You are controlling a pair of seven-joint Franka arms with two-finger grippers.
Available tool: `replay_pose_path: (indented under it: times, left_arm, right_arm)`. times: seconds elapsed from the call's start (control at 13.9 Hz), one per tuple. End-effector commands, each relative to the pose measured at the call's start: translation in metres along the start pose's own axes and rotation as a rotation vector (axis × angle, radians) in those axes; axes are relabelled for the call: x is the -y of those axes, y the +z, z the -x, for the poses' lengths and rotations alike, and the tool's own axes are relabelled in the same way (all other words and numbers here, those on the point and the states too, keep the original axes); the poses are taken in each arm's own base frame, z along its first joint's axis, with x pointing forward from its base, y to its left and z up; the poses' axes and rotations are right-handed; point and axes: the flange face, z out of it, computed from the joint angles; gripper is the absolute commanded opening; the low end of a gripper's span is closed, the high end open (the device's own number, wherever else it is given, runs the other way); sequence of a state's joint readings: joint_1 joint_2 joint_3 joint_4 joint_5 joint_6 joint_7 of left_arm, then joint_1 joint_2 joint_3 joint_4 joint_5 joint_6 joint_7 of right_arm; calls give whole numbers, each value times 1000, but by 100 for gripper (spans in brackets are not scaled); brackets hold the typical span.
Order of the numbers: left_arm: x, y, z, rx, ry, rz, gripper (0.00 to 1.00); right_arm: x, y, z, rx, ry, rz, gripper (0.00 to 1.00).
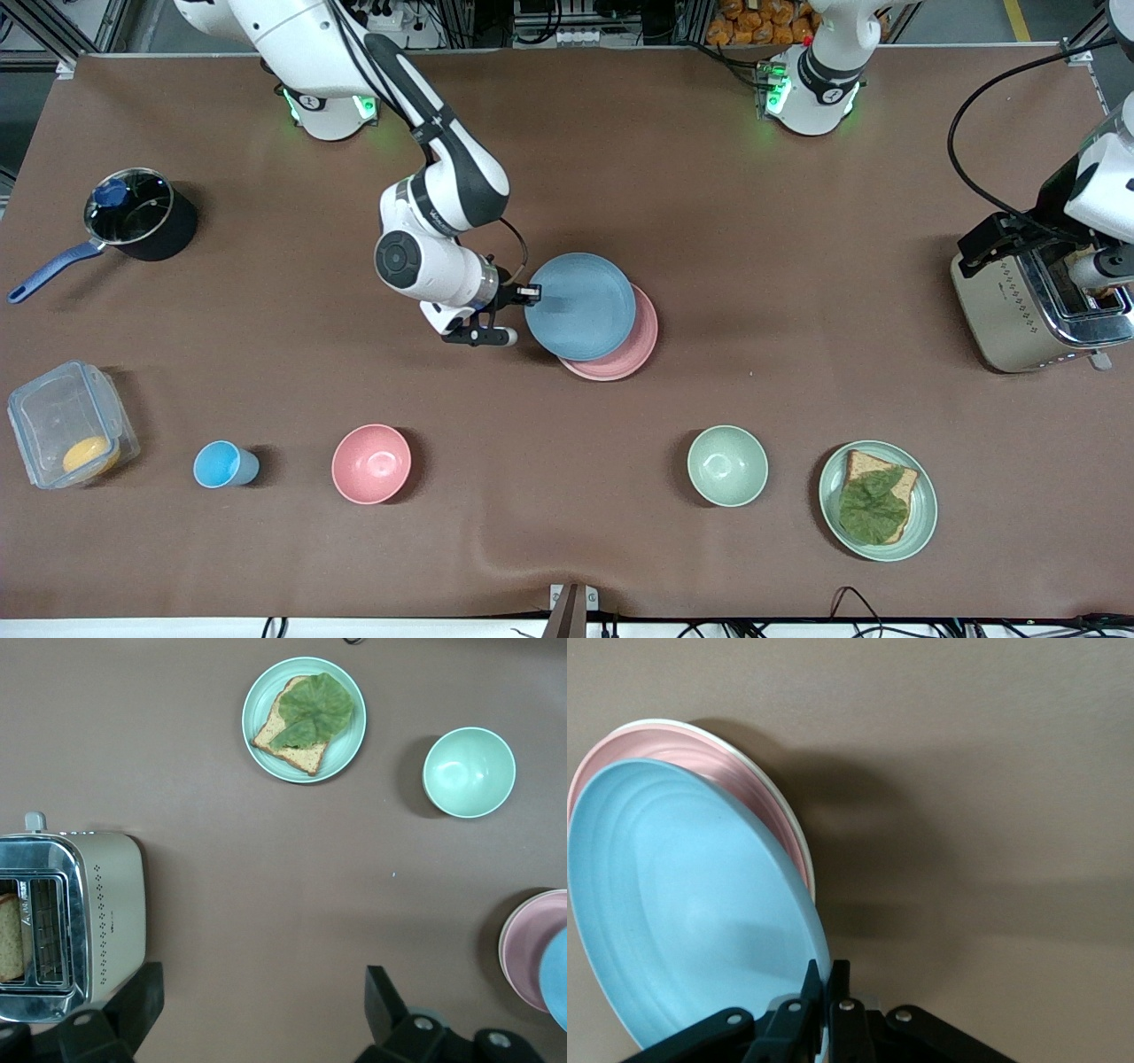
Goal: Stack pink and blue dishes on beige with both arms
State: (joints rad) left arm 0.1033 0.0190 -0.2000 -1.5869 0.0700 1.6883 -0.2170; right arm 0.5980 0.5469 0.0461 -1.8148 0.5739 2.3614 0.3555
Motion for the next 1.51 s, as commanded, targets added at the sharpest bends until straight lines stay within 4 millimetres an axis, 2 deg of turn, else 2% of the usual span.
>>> replay_pose_path:
  times: [0.0,0.43,0.5,0.58,0.65,0.72,0.79,0.94,1.08,1.29,1.44]
  left_arm:
    - [4,-12,8,11,20,14,100]
    - [-1,-7,9,43,21,43,100]
    - [-4,-8,9,42,26,44,100]
    - [-4,-11,8,36,25,45,100]
    - [-3,-10,7,37,24,45,100]
    - [-1,-10,7,40,21,44,100]
    - [-1,-10,9,52,21,42,100]
    - [0,-11,11,61,21,40,100]
    - [3,-10,10,67,29,37,100]
    - [7,-11,12,72,31,37,100]
    - [8,-12,14,78,31,37,100]
  right_arm:
    - [23,14,1,-37,31,-21,0]
    - [36,20,1,-44,31,-27,0]
    - [35,20,-1,-46,28,-25,29]
    - [35,17,-3,-52,28,-26,79]
    - [35,11,-6,-62,27,-29,100]
    - [33,3,-9,-66,26,-30,100]
    - [33,-13,-12,-75,21,-39,100]
    - [23,-61,-22,-80,19,-42,100]
    - [-11,-113,-39,-66,-42,22,100]
    - [-104,-193,-65,24,-63,68,100]
    - [-180,-247,-80,16,-79,161,100]
